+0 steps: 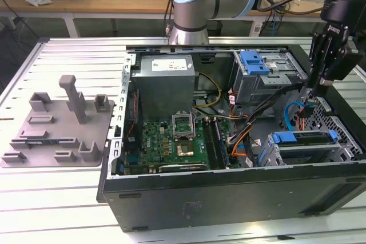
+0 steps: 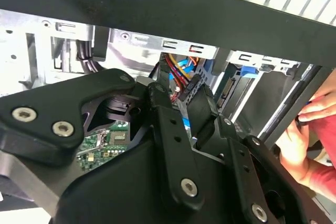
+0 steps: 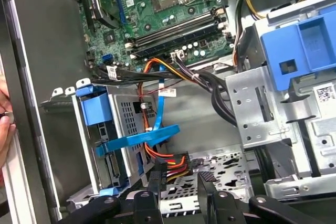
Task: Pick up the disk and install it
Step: 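Insert the first disk wire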
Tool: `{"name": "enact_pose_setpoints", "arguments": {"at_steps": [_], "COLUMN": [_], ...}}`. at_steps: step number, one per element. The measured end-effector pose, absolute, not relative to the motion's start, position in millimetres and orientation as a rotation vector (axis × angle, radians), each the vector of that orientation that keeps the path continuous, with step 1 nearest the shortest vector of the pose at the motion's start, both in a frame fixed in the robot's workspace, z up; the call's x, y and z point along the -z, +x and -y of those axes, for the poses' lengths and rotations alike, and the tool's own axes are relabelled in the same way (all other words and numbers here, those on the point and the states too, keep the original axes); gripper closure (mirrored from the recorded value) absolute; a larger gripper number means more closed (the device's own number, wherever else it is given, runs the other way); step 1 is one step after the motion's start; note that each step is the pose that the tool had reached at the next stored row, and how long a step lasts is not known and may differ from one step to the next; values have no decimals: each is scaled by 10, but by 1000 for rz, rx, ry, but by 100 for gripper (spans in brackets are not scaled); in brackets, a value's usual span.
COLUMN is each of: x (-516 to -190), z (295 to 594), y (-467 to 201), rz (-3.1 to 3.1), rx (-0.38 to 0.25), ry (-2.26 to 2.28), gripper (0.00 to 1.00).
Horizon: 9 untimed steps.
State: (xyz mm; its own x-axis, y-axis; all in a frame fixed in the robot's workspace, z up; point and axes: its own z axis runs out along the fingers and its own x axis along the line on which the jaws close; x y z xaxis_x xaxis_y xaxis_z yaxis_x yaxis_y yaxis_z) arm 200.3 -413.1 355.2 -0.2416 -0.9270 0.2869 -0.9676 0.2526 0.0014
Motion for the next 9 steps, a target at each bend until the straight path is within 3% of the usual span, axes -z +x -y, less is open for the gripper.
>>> {"name": "enact_pose_setpoints", "arguments": {"at_steps": [9], "x": [-3495], "z": [4132], "y": [1984], "rz": [2291], "rx": [-265], "ry": [1770], "gripper": [58]}}
